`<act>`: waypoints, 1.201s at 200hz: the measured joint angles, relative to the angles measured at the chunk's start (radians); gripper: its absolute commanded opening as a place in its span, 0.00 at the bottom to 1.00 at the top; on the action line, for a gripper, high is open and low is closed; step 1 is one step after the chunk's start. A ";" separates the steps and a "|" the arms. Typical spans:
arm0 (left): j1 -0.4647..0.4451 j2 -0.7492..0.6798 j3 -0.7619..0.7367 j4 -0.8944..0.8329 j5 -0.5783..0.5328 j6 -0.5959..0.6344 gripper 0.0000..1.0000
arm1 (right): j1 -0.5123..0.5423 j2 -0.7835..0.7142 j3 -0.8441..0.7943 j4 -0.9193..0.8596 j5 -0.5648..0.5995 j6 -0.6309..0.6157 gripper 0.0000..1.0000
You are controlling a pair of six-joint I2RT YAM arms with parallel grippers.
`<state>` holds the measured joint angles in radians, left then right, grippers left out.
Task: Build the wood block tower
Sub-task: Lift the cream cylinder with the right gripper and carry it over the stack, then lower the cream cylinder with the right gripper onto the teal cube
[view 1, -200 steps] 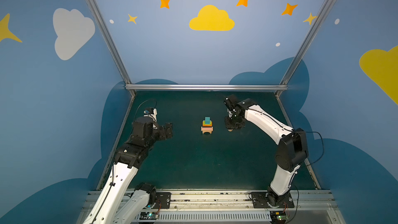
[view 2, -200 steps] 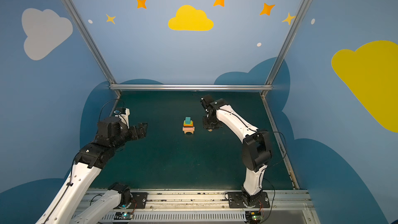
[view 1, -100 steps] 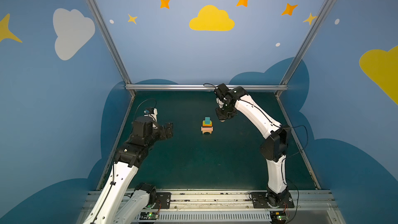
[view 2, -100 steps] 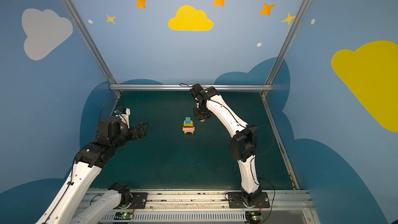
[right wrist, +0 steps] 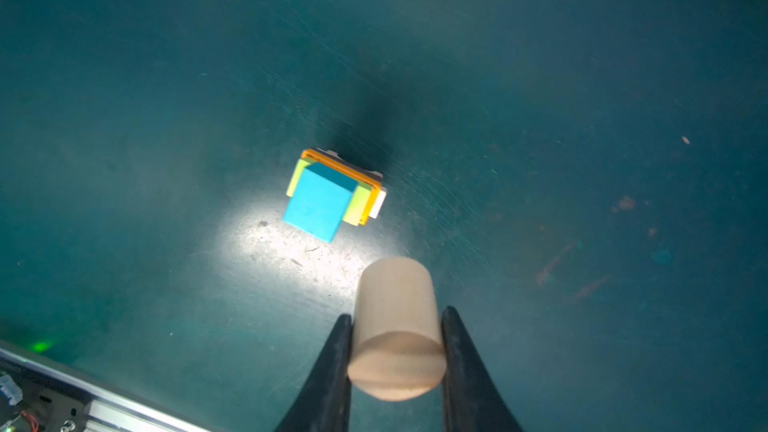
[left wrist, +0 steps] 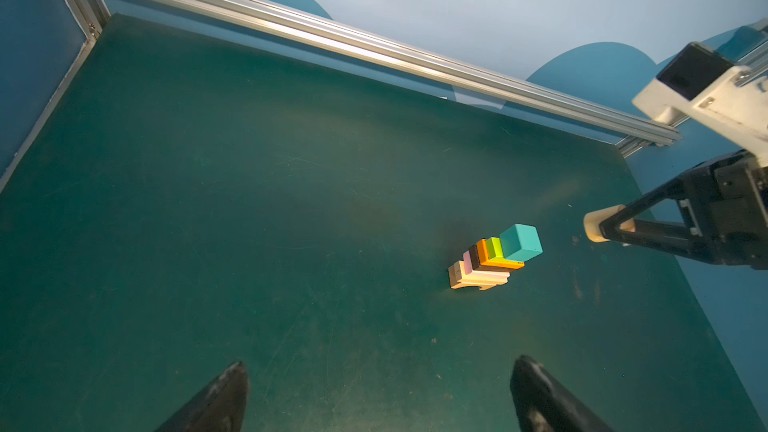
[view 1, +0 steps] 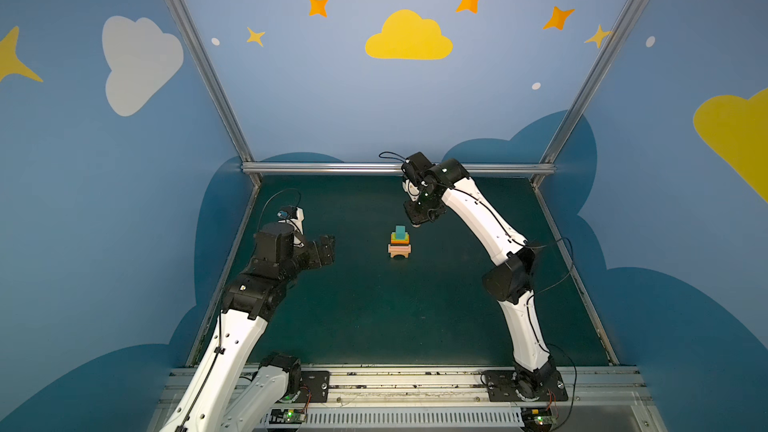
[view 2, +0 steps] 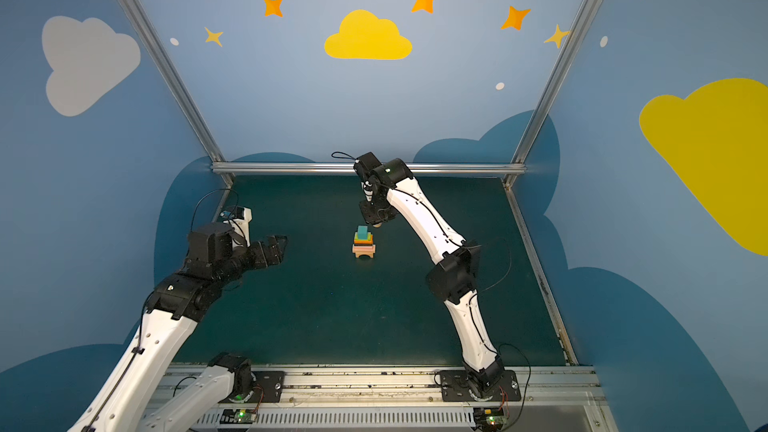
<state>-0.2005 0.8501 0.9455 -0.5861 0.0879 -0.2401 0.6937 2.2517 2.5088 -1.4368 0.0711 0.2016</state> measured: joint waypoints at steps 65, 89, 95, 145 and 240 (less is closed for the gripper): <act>0.024 0.002 0.000 0.007 0.022 -0.005 0.98 | 0.016 0.023 0.029 -0.004 -0.047 -0.005 0.27; 0.033 0.006 0.000 0.010 0.035 -0.008 0.98 | 0.022 0.037 0.046 -0.002 -0.063 -0.005 0.27; 0.036 0.007 0.000 0.010 0.039 -0.009 0.98 | 0.024 0.041 0.053 -0.002 -0.066 -0.005 0.27; 0.068 0.016 0.000 0.015 0.073 -0.023 0.97 | 0.035 0.087 0.080 0.004 -0.089 -0.003 0.26; 0.109 0.026 -0.002 0.030 0.151 -0.046 0.97 | 0.035 0.099 0.080 0.019 -0.092 0.001 0.26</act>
<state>-0.0910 0.8757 0.9440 -0.5564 0.2394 -0.2863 0.7284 2.3505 2.5885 -1.4174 -0.0208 0.2024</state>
